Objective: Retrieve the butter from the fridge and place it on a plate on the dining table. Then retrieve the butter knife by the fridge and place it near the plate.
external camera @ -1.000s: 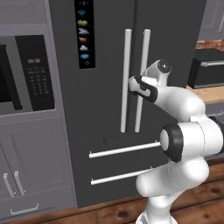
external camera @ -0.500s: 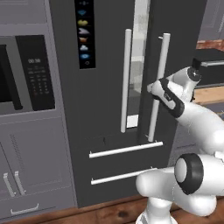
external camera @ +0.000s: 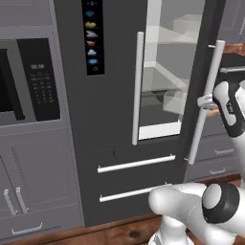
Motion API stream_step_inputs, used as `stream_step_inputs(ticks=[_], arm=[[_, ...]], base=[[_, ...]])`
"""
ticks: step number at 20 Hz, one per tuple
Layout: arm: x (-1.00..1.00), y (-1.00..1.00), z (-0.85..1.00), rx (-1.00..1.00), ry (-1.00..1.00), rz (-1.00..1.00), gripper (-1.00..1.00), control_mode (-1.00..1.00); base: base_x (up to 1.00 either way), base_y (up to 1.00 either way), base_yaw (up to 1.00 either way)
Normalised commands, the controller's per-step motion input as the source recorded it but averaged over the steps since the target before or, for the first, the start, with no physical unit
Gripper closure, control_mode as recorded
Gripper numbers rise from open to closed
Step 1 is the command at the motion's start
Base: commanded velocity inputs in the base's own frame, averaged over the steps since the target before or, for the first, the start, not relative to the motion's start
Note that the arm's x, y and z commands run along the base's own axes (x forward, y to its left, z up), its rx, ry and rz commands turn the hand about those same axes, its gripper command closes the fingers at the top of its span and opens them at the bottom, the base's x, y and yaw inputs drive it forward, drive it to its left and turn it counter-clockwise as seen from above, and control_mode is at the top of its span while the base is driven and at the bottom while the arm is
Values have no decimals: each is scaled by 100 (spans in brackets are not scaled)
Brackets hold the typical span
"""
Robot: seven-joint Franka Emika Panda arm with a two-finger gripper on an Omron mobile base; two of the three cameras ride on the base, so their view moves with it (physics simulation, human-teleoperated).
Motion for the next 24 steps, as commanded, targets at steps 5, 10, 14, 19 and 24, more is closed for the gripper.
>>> stream_step_inputs(ticks=[5, 10, 14, 19, 24], arm=[[-66, -70, 1, 11, 6, 0, 100, -100], [-50, -20, 0, 2, 0, 0, 100, -100], [-63, 24, 0, -2, -4, 0, -100, -100], [-57, 90, 13, -24, 2, 0, -100, -100], [-10, 100, 26, -43, 19, 0, -100, -100]], base=[[0, 0, 0], [0, 0, 0], [0, 0, 0], [0, 0, 0], [0, 0, 0]])
